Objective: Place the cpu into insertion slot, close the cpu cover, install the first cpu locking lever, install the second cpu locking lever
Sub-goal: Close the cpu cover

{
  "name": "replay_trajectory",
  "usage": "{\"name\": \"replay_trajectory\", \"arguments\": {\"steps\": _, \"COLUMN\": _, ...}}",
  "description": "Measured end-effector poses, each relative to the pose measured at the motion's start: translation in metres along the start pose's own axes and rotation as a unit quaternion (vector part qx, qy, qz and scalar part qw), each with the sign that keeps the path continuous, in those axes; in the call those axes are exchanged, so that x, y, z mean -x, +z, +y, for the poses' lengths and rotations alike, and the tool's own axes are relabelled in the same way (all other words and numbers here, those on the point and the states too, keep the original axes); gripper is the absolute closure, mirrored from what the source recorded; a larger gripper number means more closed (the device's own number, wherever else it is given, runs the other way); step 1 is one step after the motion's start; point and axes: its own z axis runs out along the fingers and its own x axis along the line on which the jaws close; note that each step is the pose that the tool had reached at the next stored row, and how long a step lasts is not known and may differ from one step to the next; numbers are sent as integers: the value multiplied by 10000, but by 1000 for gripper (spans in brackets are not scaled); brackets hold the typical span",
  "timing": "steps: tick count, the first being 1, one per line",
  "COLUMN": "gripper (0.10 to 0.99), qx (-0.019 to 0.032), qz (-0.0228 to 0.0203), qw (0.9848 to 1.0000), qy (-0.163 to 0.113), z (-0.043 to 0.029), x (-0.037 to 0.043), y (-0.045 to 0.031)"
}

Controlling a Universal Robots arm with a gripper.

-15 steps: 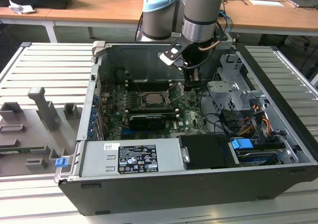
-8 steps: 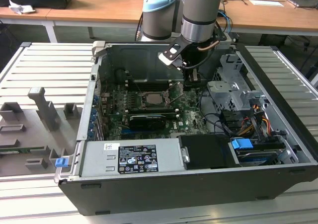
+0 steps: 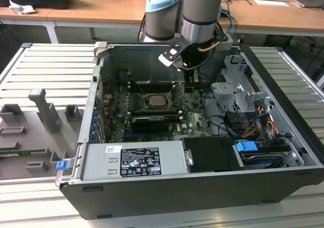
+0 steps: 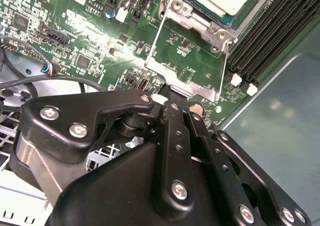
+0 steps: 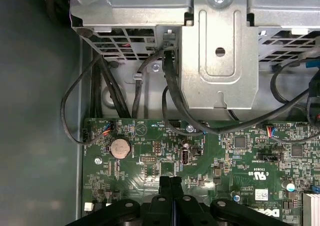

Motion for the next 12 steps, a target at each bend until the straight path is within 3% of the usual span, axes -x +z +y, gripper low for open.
{"name": "replay_trajectory", "arguments": {"steps": 3, "gripper": 980, "qx": 0, "qz": 0, "qw": 10000, "qy": 0, "z": -69, "x": -1, "y": -3}}
{"name": "replay_trajectory", "arguments": {"steps": 12, "gripper": 980, "qx": 0, "qz": 0, "qw": 10000, "qy": 0, "z": -116, "x": -1, "y": -6}}
